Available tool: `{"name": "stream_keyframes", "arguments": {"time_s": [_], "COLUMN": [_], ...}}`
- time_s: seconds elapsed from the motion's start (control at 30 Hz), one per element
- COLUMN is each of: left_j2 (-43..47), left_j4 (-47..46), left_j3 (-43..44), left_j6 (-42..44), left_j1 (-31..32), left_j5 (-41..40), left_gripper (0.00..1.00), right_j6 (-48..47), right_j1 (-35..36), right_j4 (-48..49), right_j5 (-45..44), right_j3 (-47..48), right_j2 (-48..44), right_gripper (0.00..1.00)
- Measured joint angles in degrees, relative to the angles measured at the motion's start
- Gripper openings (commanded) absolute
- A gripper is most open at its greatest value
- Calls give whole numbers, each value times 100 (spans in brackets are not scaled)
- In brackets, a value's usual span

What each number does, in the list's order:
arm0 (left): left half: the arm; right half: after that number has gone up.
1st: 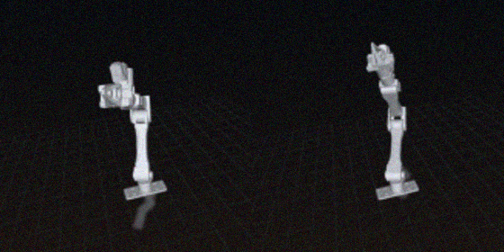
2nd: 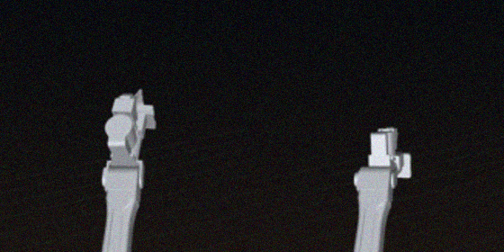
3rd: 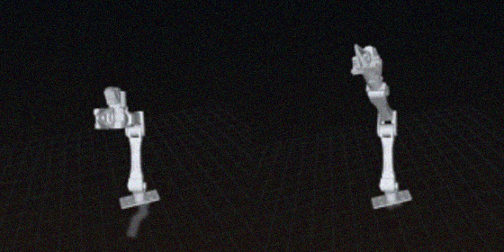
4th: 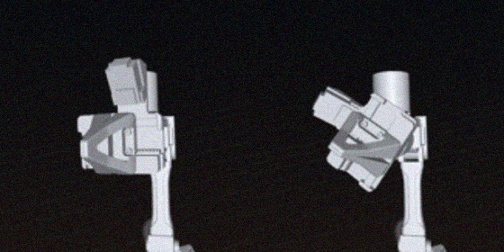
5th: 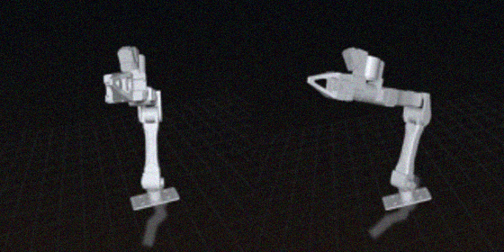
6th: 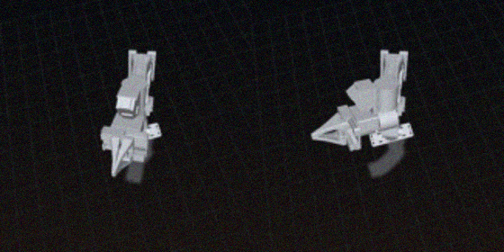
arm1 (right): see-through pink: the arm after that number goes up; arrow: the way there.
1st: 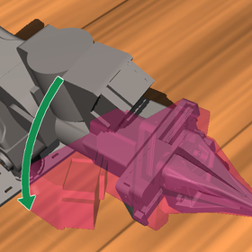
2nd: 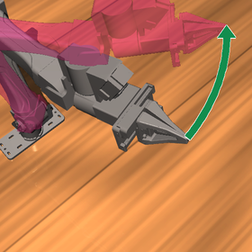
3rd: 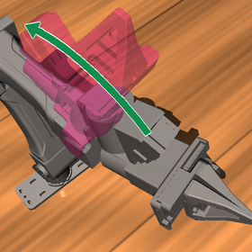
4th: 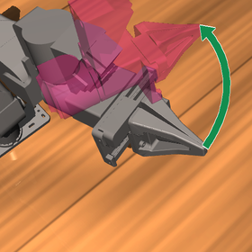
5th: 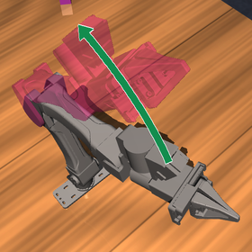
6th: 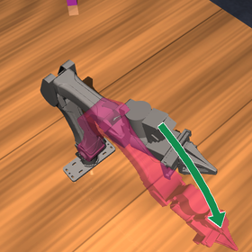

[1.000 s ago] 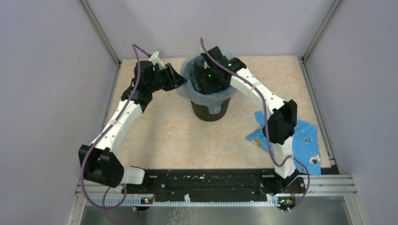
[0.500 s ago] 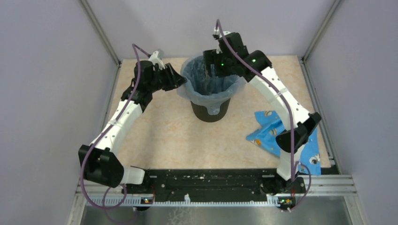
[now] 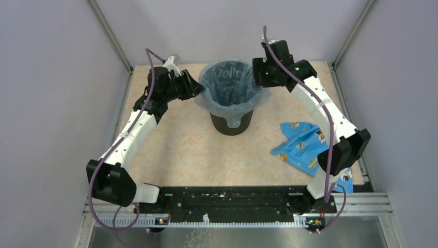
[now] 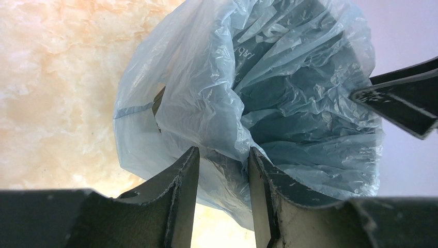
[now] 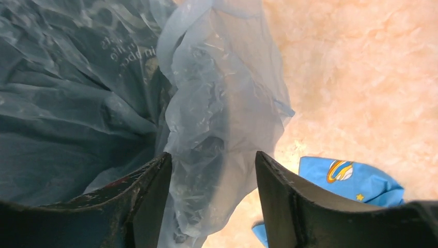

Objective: Put the trash bags into the trash bin

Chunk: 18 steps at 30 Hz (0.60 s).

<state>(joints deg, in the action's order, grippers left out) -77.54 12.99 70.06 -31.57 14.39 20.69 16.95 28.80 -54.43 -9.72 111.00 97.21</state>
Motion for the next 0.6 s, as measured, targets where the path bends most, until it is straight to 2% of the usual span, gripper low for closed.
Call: {"name": "stream_keyframes", "arguments": {"time_s": [0.1,0.23,0.33,0.6], "left_j2": [0,0,0,-55], "left_j4": [4,7,44,129], "left_j3": [0,0,11,57], "left_j6": [-2,-7,-4,7], "left_j1": [0,0,17,28], "left_j5": [-15,-11,-4,-17], "left_gripper": [46,46,46,47], "right_j6": [9,92,264,275], "right_j1": [-90,-162,-162,-157], "right_j4": [184,415,566,623], "right_j5": [199,424,461,501], "right_j3": [-380,-719,-763,-734], "right_j2": [0,0,7,70], "right_gripper": [41,12,0,0]}}
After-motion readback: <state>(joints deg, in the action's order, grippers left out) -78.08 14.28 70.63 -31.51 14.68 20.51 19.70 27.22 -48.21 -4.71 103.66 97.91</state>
